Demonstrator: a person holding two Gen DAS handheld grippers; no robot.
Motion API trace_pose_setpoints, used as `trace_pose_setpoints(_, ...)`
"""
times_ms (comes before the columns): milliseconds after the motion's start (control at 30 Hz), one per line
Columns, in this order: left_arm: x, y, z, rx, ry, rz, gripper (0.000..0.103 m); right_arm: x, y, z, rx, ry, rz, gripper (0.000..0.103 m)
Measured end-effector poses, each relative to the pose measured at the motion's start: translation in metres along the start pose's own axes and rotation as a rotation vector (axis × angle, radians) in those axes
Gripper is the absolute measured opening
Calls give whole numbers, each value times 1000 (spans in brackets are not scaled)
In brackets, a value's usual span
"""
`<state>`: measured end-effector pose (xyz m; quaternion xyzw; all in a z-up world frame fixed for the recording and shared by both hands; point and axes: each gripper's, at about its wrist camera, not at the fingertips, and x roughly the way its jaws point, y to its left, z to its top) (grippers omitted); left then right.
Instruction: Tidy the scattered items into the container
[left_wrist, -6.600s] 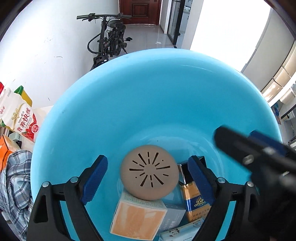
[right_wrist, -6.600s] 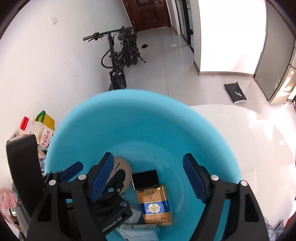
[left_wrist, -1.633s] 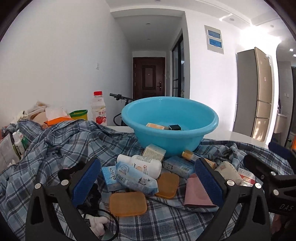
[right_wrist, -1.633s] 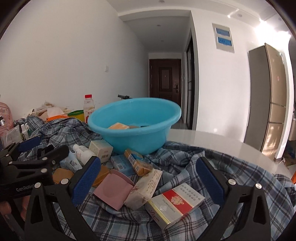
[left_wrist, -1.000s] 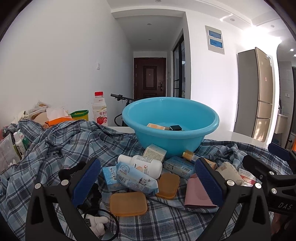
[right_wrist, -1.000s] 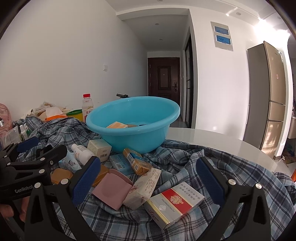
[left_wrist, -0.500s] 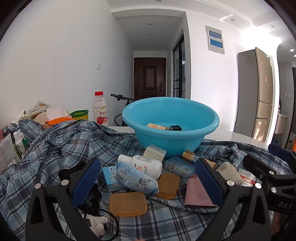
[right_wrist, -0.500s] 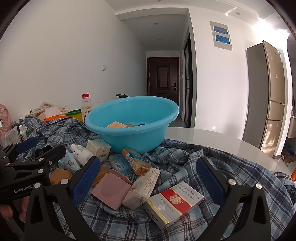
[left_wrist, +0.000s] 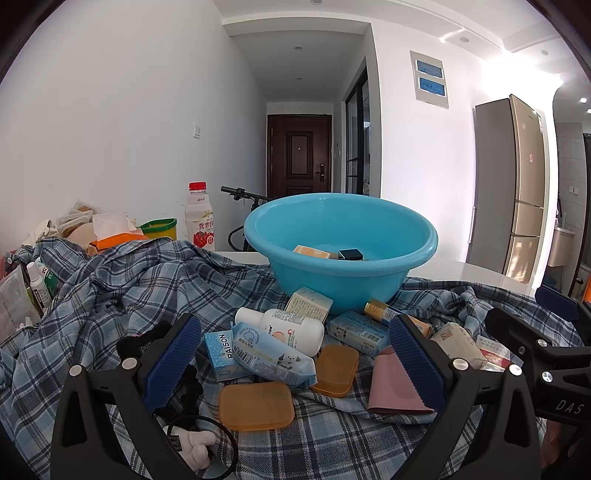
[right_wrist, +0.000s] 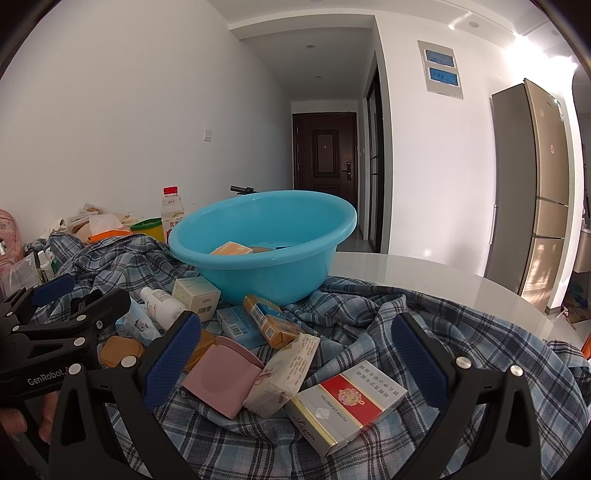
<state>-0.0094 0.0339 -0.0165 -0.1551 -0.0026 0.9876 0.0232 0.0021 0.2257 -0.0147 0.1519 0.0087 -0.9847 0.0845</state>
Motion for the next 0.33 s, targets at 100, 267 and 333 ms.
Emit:
trace_pose_setpoints(100, 0, 0, 0, 0, 0, 0, 103, 0, 0, 0, 2, 1, -2, 103)
trace_pose_setpoints(267, 0, 0, 0, 1, 0, 0, 103, -1, 1, -1, 5, 3, -6, 103)
trace_pose_setpoints(333, 0, 0, 0, 0, 0, 0, 103, -1, 0, -1, 5, 3, -6, 103)
